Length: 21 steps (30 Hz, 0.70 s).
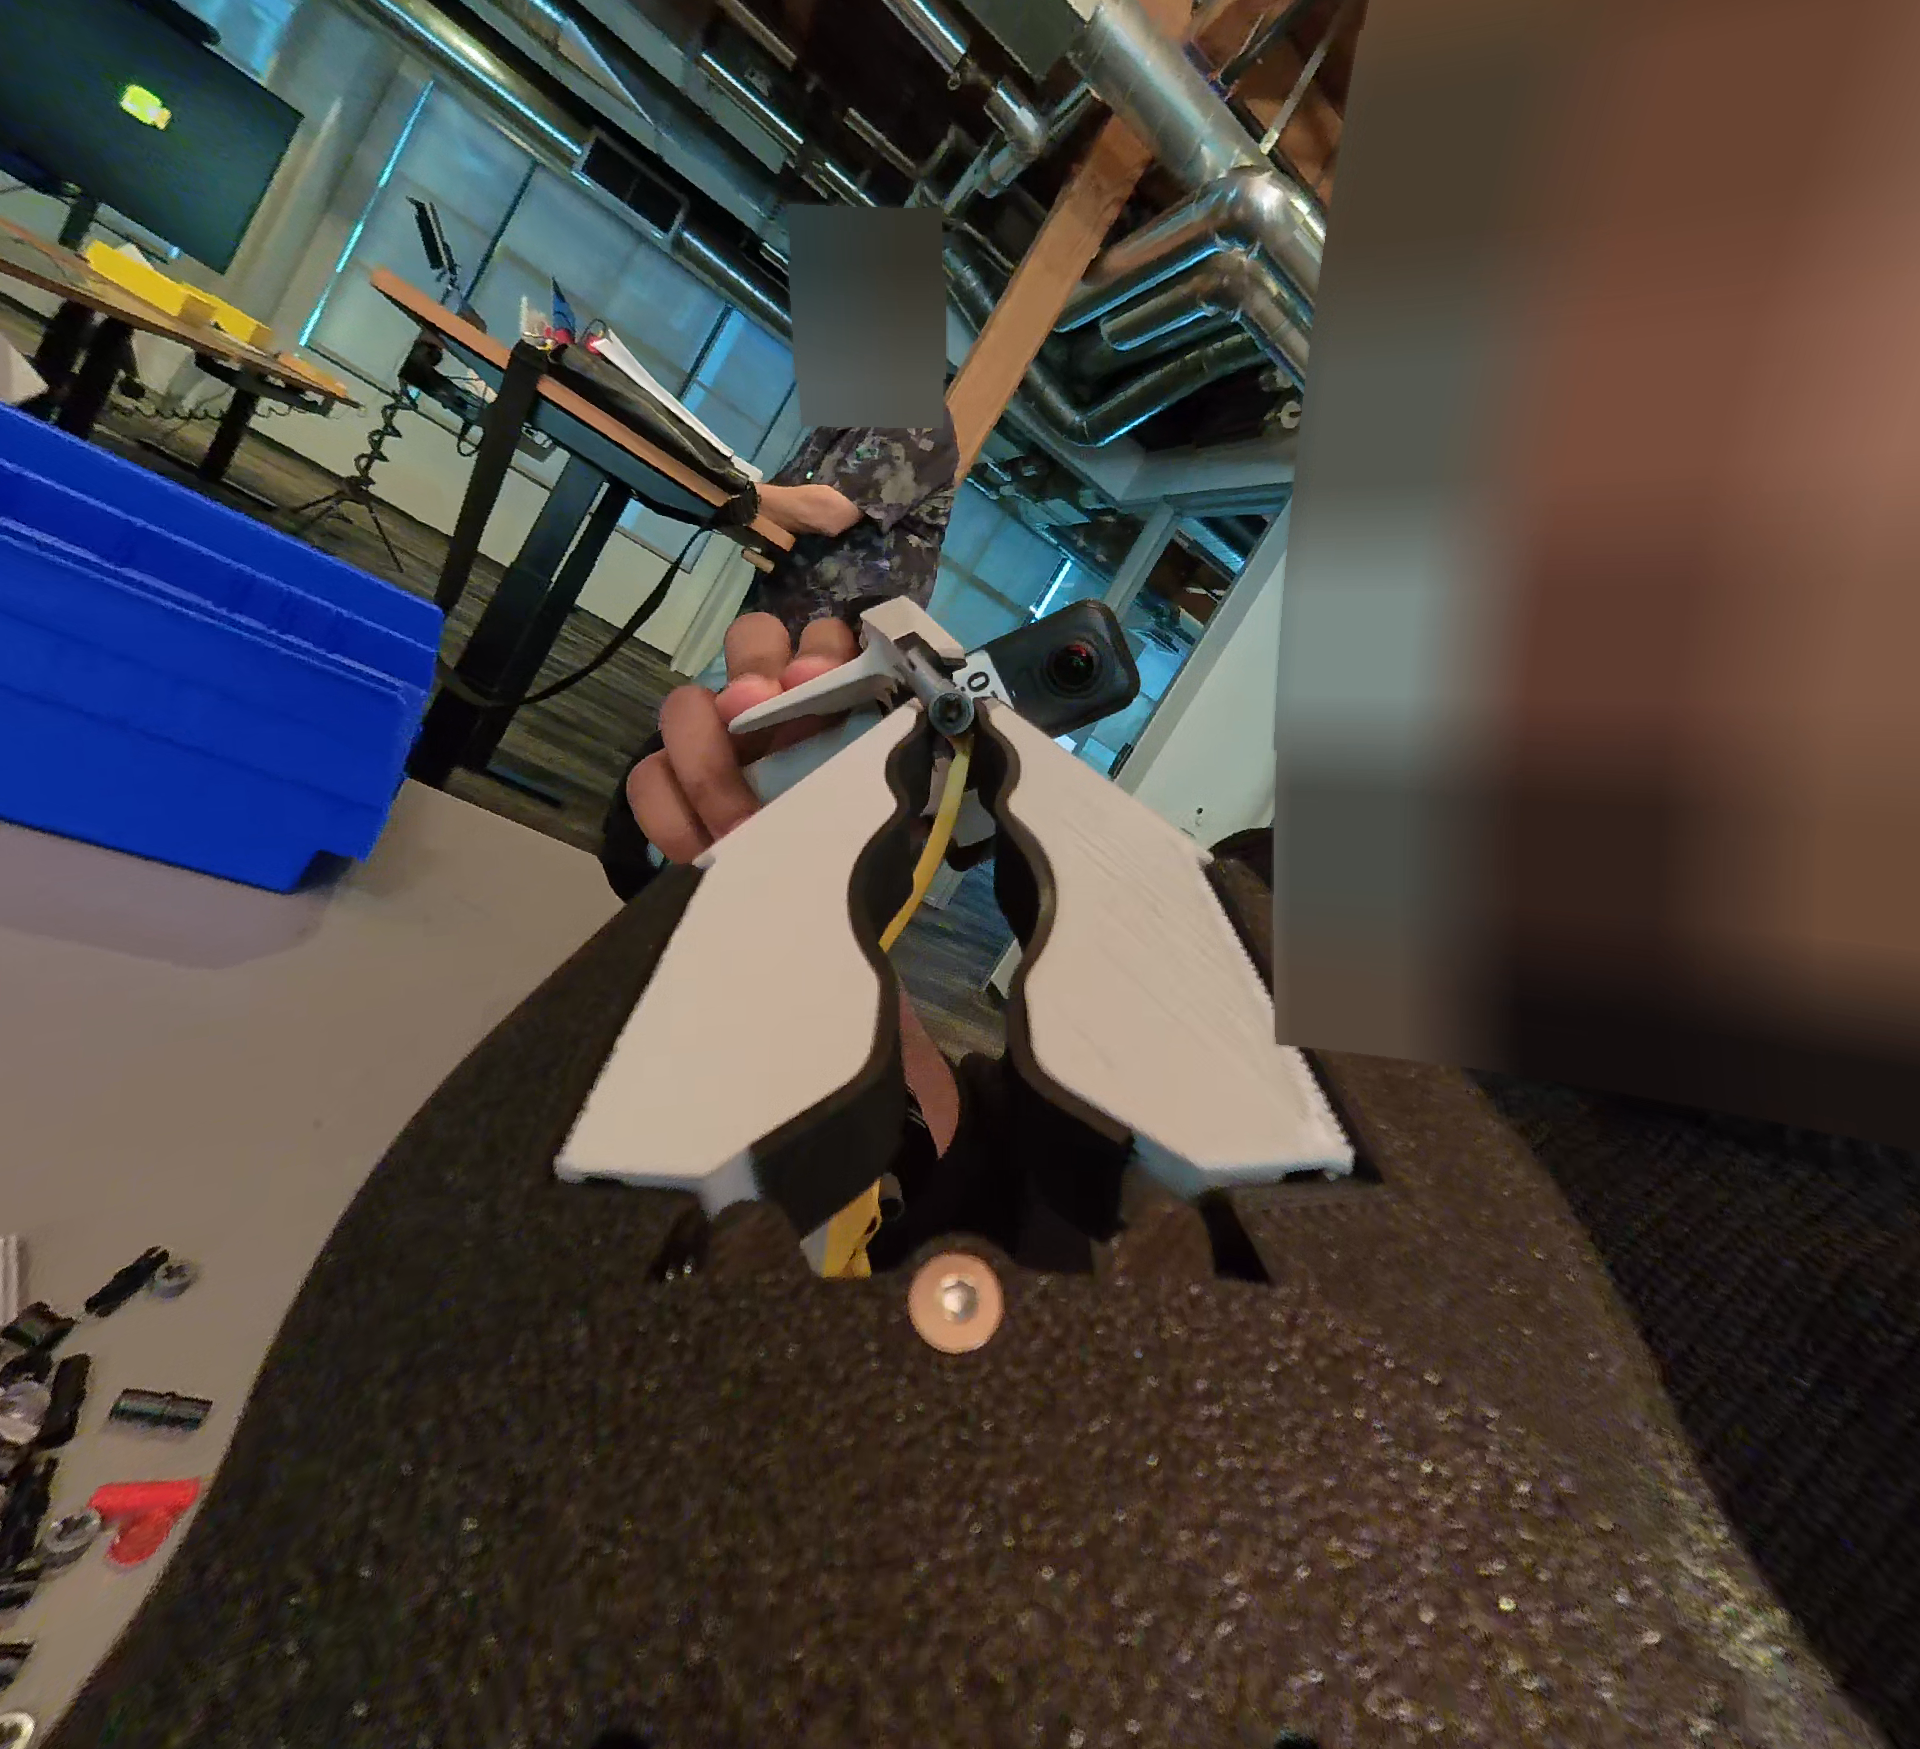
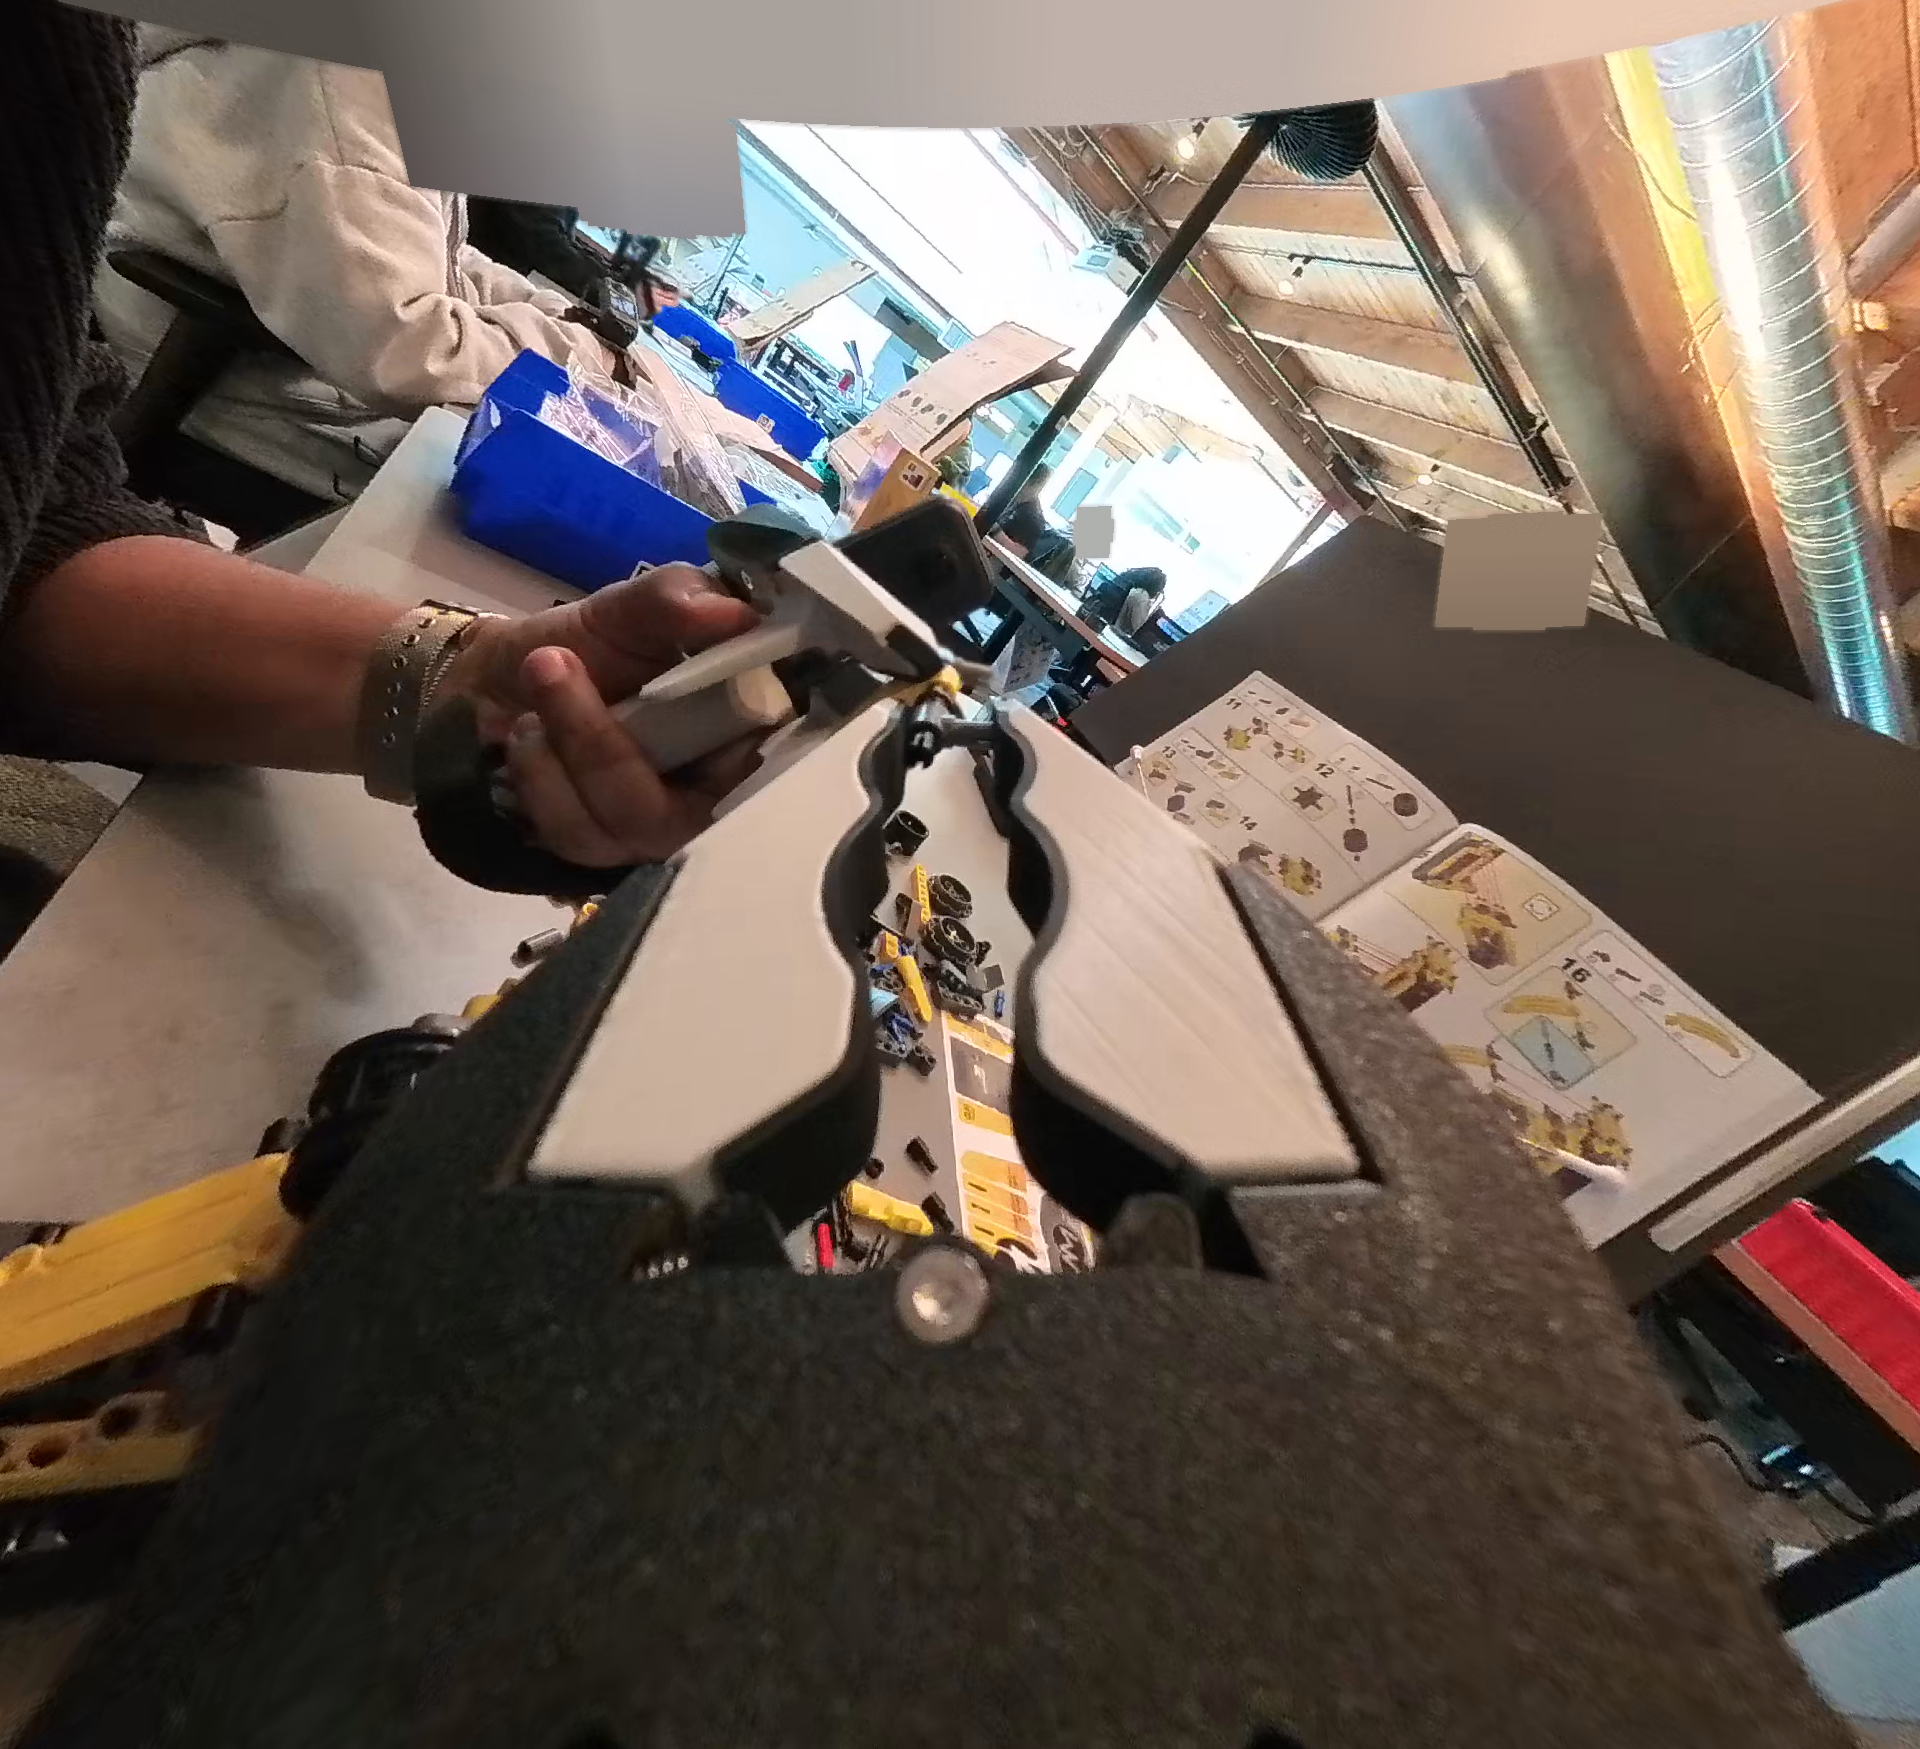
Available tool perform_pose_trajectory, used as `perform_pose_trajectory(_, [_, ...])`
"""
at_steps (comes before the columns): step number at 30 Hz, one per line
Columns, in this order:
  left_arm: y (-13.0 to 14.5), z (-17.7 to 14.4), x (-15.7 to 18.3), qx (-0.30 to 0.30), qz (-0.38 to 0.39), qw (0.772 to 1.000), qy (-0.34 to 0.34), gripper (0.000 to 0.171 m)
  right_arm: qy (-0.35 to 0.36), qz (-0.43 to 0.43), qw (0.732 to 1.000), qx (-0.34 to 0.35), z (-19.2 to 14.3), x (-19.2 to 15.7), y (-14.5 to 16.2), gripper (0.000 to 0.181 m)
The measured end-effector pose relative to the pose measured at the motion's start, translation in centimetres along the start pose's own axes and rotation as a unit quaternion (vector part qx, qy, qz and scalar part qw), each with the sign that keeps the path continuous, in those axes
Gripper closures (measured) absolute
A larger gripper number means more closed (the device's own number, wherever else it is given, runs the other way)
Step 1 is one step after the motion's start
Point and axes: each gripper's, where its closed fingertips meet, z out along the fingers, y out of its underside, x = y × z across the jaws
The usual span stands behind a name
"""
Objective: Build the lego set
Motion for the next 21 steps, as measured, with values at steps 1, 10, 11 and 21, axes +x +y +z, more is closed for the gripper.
perform_pose_trajectory(1, [0.0,0.0,0.0,0.000,-0.003,1.000,0.001,0.165,0.000,0.000,1.000,-0.001,0.0,0.0,0.1,0.166])
perform_pose_trajectory(10, [0.6,0.0,-0.5,-0.027,-0.021,0.999,-0.005,0.165,-0.023,0.019,1.000,-0.005,-0.4,-0.3,0.5,0.166])
perform_pose_trajectory(11, [0.6,0.0,-0.4,-0.029,-0.027,0.999,-0.002,0.165,-0.025,0.021,0.999,-0.004,-0.4,-0.3,0.5,0.166])
perform_pose_trajectory(21, [1.0,0.0,0.6,-0.055,-0.035,0.998,0.009,0.165,-0.048,0.038,0.998,0.023,-0.5,-1.0,-0.6,0.166])
